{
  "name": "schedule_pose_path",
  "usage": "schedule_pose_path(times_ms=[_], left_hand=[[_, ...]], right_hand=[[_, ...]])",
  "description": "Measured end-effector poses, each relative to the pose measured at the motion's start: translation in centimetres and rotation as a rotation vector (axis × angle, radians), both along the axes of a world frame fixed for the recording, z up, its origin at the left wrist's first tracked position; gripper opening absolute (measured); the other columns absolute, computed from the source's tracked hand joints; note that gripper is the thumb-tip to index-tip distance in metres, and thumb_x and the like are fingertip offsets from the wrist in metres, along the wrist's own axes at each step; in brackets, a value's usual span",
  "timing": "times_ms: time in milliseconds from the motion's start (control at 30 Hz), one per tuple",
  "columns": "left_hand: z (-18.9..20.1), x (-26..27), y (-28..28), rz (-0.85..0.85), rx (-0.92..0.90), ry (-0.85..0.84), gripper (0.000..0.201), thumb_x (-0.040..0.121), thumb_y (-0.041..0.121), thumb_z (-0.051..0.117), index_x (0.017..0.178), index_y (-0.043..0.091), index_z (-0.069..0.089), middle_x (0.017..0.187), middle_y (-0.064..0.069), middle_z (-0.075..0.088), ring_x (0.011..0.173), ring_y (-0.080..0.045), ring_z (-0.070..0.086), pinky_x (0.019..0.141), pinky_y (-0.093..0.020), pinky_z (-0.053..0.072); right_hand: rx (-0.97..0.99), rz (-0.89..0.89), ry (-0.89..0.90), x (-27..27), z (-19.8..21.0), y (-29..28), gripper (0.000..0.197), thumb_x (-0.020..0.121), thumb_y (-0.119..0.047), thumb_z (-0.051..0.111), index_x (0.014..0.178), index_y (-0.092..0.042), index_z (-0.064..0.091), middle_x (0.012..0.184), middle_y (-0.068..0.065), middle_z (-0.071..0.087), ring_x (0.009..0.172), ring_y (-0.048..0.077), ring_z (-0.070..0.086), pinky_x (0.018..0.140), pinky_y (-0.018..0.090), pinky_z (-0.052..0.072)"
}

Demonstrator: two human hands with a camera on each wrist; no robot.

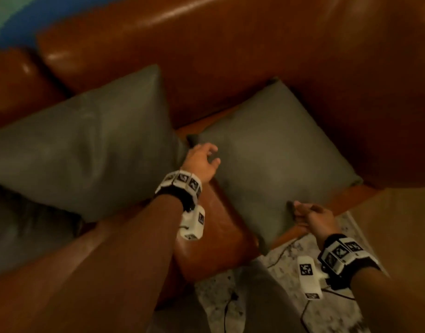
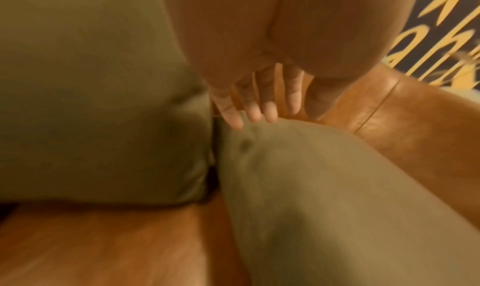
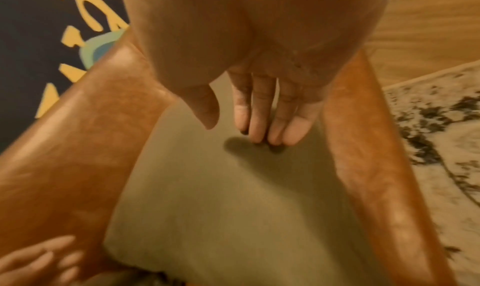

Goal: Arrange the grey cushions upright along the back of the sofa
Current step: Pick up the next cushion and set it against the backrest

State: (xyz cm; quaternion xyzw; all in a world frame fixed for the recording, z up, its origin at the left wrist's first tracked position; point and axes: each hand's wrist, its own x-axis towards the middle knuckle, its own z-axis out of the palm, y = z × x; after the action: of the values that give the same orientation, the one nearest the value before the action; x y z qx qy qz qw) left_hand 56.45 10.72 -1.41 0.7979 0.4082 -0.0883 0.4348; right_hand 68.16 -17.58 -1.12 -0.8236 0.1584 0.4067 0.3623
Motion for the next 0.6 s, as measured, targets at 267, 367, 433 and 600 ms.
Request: schedule_pose_path(times_ms=[267, 367, 433, 600], left_hand=[[-2.4, 6.3, 1.4, -0.137, -0.033, 0.408, 0.114, 0.076, 0.051, 0.078, 0.158, 0.036, 0.000, 0.169, -0.013, 0.005, 0.155, -0.036, 0.015, 0.124, -0.049, 0.023], [-2.3, 6.2, -0.8, -0.073, -0.051, 0.361, 0.112, 0.076, 0.049, 0.078, 0.158, 0.033, 0.004, 0.167, -0.016, 0.017, 0.153, -0.037, 0.021, 0.123, -0.050, 0.025], [-1.9, 5.8, -2.4, -0.020, -0.108, 0.332, 0.103, 0.080, 0.044, 0.076, 0.158, 0.032, 0.010, 0.166, -0.014, 0.021, 0.152, -0.037, 0.022, 0.123, -0.051, 0.025], [-0.8, 3.4, -7.0, 0.085, -0.218, 0.286, 0.072, 0.089, 0.031, 0.069, 0.151, 0.027, 0.032, 0.157, -0.013, 0.042, 0.143, -0.036, 0.042, 0.116, -0.048, 0.038]], right_hand=[[0.138, -0.425, 0.096, 3.7, -4.8, -1.9, 0.135, 0.032, -0.070, 0.086, 0.147, -0.030, 0.027, 0.143, 0.006, 0.051, 0.124, 0.035, 0.055, 0.101, 0.058, 0.047], [0.076, -0.434, 0.053, 6.9, -4.0, -0.8, 0.134, 0.039, -0.069, 0.087, 0.149, -0.022, 0.026, 0.145, 0.002, 0.047, 0.129, 0.030, 0.050, 0.108, 0.054, 0.042], [-0.015, -0.378, -0.004, 9.3, -3.4, -0.9, 0.117, 0.061, -0.059, 0.083, 0.152, -0.016, 0.022, 0.148, 0.003, 0.044, 0.133, 0.029, 0.047, 0.114, 0.047, 0.036], [-0.102, -0.194, -0.058, 14.0, -2.4, -1.6, 0.099, 0.072, -0.051, 0.078, 0.150, -0.020, 0.026, 0.153, 0.008, 0.045, 0.135, 0.035, 0.047, 0.114, 0.045, 0.036]])
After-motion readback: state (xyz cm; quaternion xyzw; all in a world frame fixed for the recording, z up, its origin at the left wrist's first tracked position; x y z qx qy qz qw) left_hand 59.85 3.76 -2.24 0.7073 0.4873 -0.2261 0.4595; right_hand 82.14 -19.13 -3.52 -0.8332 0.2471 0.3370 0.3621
